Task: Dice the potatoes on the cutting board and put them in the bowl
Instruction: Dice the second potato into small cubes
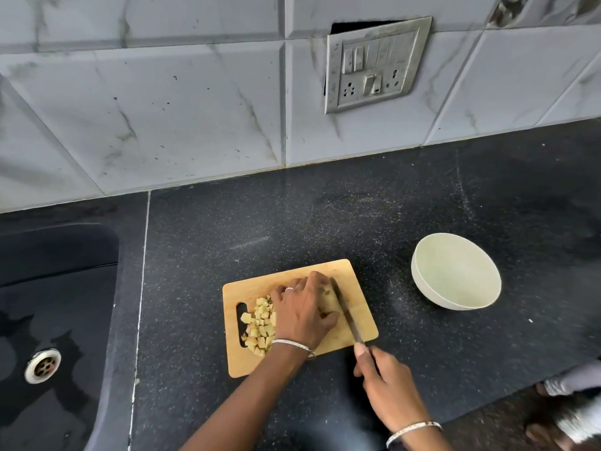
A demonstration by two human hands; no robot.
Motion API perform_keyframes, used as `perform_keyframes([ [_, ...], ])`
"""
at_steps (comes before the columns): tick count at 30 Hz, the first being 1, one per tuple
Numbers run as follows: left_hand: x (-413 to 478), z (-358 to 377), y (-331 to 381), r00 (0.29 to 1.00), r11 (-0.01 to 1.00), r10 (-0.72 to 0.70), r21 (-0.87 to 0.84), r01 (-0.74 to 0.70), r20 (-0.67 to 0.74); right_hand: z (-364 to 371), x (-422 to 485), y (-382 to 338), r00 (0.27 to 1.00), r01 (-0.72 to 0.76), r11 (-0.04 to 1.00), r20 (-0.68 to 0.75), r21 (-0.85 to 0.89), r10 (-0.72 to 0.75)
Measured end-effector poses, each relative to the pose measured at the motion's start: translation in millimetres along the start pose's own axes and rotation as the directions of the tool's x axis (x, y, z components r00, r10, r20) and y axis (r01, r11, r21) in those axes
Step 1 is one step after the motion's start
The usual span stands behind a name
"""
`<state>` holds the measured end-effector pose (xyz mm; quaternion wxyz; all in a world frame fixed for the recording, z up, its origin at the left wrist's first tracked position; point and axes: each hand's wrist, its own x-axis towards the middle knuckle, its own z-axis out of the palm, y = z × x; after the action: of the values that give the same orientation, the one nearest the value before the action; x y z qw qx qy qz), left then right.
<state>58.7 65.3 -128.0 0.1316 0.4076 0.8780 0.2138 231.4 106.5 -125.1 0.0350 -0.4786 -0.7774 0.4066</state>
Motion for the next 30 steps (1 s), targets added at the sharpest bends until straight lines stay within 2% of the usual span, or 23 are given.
perform_keyframes([
  [3,2.3,-8.7,-15.4,1.0,0.999,-0.015,-0.049,0.016,0.024,1.8,-0.9,-5.2,0.998,0.032,0.999,0.047,0.02,-0.033],
  [9,-1.2,-12.0,-26.4,0.999,0.978,-0.022,-0.208,0.012,-0.046,-9.8,9.8,-20.0,0.996,0.088,0.996,-0.028,0.007,-0.087],
  [14,-0.7,-12.3,-22.5,0.999,0.983,-0.024,-0.181,0.015,-0.048,-14.4,16.3,-28.1,0.991,0.127,0.987,0.053,-0.095,-0.122],
  [19,-3.1,-8.4,-21.3,0.998,0.98,-0.044,-0.198,0.034,-0.05,-7.5,15.6,-32.6,0.983,0.141,0.984,0.132,-0.106,-0.127],
  [30,-2.6,-11.0,-18.7,0.994,0.963,-0.088,-0.26,0.068,-0.065,0.1,16.7,-31.5,0.977,0.193,0.966,0.124,-0.173,-0.174],
])
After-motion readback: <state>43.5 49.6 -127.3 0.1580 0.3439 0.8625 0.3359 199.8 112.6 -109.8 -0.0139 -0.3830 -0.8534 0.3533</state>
